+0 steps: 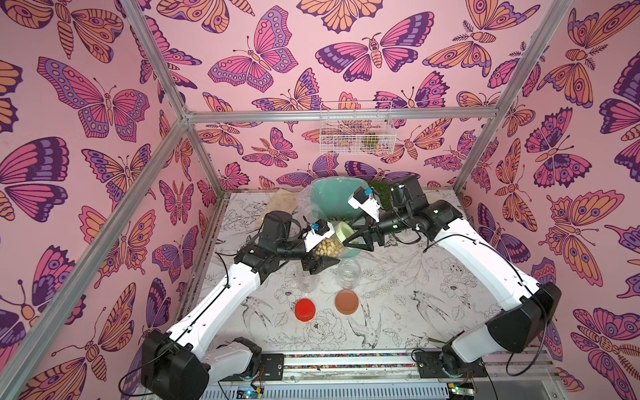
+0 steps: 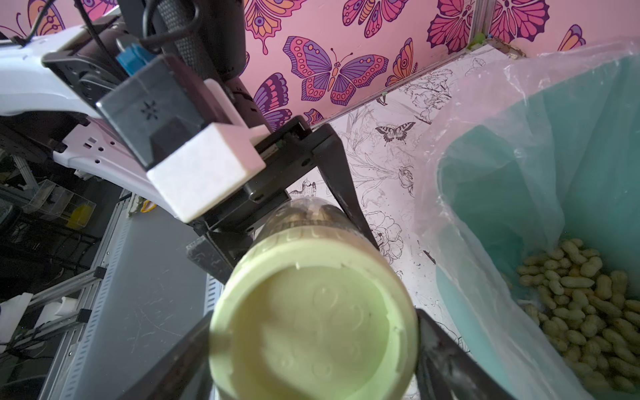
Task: Empty moldy peanuts from jars
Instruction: Unscrew the lid from the jar.
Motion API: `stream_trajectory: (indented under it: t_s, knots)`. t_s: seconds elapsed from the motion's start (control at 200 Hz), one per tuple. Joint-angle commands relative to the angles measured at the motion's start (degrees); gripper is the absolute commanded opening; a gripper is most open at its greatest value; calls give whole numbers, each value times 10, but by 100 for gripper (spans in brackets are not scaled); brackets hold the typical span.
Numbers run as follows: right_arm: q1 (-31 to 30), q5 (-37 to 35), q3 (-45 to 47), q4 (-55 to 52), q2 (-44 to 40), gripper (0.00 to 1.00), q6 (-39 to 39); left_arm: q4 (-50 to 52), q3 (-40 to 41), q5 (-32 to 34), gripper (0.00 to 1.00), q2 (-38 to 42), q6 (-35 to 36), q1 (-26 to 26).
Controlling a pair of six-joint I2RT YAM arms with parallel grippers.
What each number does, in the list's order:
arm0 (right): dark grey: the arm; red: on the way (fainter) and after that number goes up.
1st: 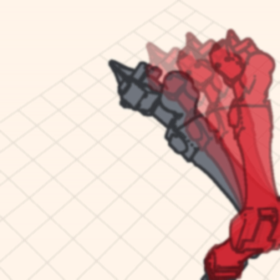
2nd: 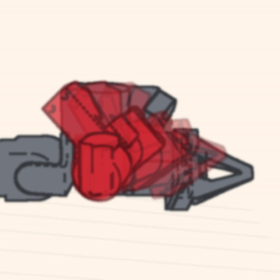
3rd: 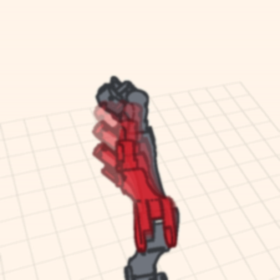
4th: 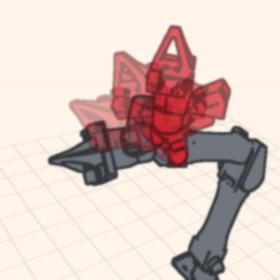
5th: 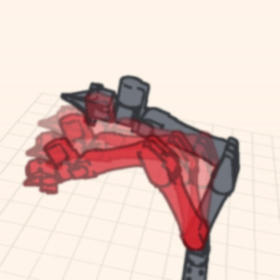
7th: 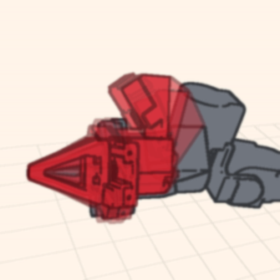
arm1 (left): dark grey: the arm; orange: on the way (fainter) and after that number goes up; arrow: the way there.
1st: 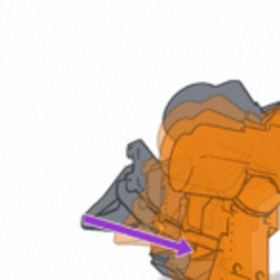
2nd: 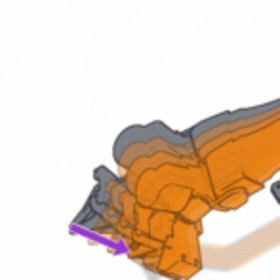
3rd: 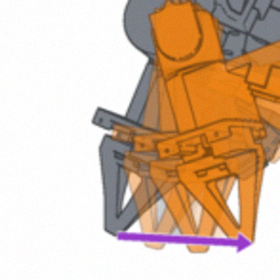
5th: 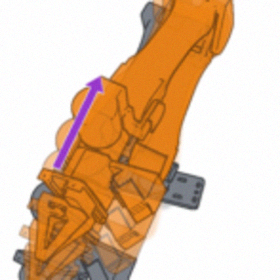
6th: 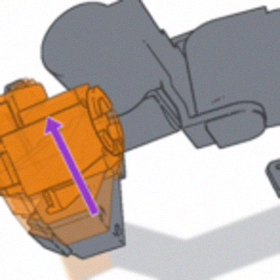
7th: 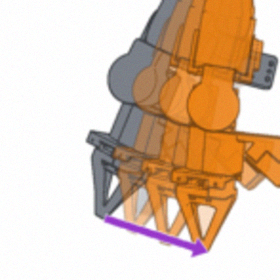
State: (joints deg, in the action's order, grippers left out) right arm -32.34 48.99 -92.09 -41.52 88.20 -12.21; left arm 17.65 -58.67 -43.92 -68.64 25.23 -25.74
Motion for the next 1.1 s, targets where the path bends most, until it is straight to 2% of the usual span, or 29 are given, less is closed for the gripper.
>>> stream_trajectory:
  t_s: [0.0, 0.22, 0.325, 0.436, 0.756, 1.097]
  knots:
    - [-5, 13, -13, -7, -5, 99, -1, -37, -22, -22, 0, 10, -10, 2]
    - [1, 9, -10, 14, -22, 99, 69, -46, -15, -17, 0, 19, -13, 2]
    - [8, -4, 11, 60, -43, 99, 130, -49, -14, -14, 0, 20, -13, 2]
    - [18, -49, 26, 95, -62, 99, 213, -56, -12, -9, 0, 22, -15, 2]
    - [18, -158, -29, -28, -44, 99, 418, -74, -4, 15, 0, 23, -11, 2]
    - [-7, -162, 19, 29, -63, 99, 560, -73, -3, 19, 0, 20, -8, 2]
